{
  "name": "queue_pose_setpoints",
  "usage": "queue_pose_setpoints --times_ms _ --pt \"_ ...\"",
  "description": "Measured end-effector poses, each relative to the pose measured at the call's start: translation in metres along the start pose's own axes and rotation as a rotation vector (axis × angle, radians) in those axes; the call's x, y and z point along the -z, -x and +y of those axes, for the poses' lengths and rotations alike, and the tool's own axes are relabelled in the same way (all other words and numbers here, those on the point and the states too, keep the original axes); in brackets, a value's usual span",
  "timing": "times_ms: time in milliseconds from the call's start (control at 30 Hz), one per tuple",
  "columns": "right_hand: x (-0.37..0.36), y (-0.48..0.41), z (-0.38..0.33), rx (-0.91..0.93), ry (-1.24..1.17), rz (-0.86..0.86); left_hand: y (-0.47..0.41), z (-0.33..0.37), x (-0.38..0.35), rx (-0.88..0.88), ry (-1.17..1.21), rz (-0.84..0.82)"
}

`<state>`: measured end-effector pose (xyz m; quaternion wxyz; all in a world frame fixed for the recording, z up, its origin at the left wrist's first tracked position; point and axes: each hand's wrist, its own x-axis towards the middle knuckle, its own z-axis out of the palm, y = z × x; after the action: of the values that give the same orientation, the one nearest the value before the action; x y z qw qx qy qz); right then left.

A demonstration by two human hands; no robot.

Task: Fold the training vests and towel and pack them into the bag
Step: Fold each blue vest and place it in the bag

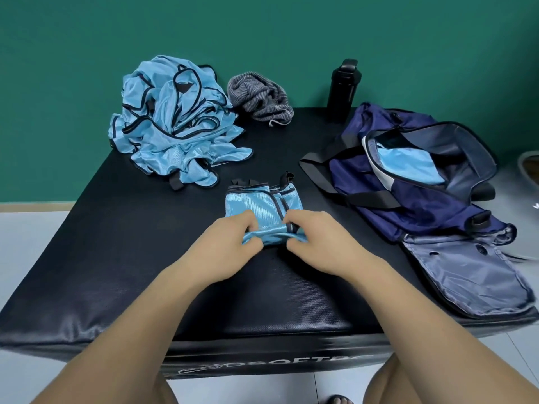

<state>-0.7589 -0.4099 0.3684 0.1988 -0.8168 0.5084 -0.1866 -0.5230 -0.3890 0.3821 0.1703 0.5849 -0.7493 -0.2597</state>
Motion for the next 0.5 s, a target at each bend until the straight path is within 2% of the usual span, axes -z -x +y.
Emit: queue_pose_setpoints --times_ms 100,233,400,500 --pt "0.009 0.003 0.000 -0.062 -0.204 0.053 0.000 -0.006 0.007 0.027 0.097 0.024" --pt "0.012 -0.003 0.008 -0.126 -0.330 0.089 0.000 -0.010 0.019 0.081 0.323 0.055" --pt "0.006 -0.013 0.014 -0.225 -0.361 0.164 -0.007 -0.027 0.022 0.137 0.337 -0.035" --pt "0.003 -0.016 0.013 -0.240 -0.371 0.199 -0.013 -0.030 0.017 0.168 0.334 -0.017"
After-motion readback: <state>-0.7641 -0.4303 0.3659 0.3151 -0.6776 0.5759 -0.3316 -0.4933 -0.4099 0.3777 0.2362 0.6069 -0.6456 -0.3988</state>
